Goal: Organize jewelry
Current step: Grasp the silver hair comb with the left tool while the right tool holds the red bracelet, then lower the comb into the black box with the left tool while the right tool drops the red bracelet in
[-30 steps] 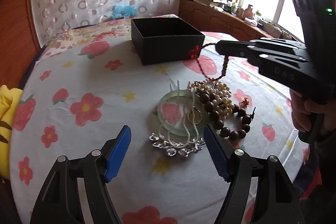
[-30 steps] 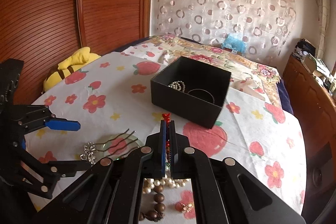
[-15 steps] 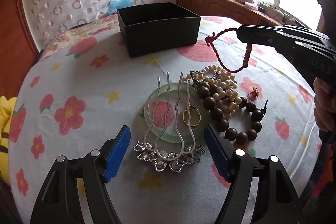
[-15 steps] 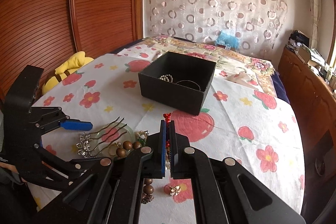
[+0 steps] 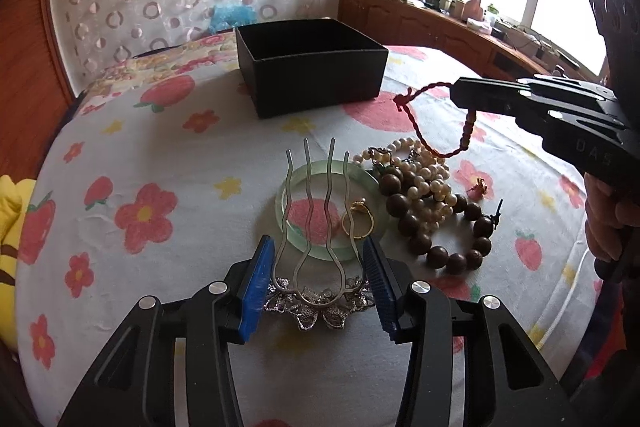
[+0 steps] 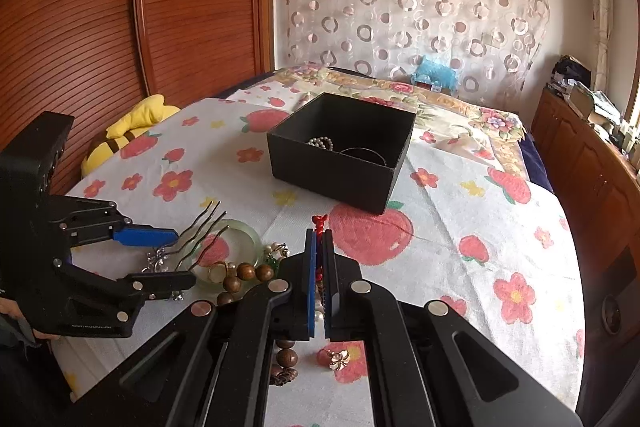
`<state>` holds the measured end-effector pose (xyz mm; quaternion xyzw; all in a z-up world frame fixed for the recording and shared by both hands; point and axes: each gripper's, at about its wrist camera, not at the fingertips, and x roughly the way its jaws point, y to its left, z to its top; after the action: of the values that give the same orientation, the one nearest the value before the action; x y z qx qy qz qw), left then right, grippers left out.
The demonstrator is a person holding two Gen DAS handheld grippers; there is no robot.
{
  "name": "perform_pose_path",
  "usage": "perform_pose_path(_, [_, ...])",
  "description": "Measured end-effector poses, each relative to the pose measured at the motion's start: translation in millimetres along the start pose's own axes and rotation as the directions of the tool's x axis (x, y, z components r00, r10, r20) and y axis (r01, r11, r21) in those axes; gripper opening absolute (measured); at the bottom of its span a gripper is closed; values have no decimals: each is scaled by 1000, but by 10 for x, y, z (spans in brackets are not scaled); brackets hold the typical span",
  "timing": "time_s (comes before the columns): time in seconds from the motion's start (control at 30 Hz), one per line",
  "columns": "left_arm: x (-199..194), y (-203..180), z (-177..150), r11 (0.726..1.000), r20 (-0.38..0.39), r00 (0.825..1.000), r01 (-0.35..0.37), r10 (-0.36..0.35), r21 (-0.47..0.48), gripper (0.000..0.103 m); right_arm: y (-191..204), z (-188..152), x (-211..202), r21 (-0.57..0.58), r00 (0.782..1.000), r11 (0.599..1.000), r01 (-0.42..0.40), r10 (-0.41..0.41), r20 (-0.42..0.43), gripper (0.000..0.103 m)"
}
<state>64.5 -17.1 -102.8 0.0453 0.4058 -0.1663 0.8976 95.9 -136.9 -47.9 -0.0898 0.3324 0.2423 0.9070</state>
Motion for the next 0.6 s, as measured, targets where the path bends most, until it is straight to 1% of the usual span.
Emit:
perform_pose_path(0.2, [-127, 43, 55, 1000, 40, 999, 4, -3, -17, 44, 14, 3, 3, -5, 1000, 1000, -1, 1, 3, 3])
perform_pose_path(0.33, [-208, 55, 141, 1000, 63, 998, 8, -7, -15, 44, 15, 63, -15, -16, 1000, 1000, -1, 1, 12, 3])
perform_pose_path(0.6, [-302, 62, 414, 1000, 110, 994, 22, -22, 4, 44, -50, 337, -67, -48, 998, 999, -8, 11, 65, 3])
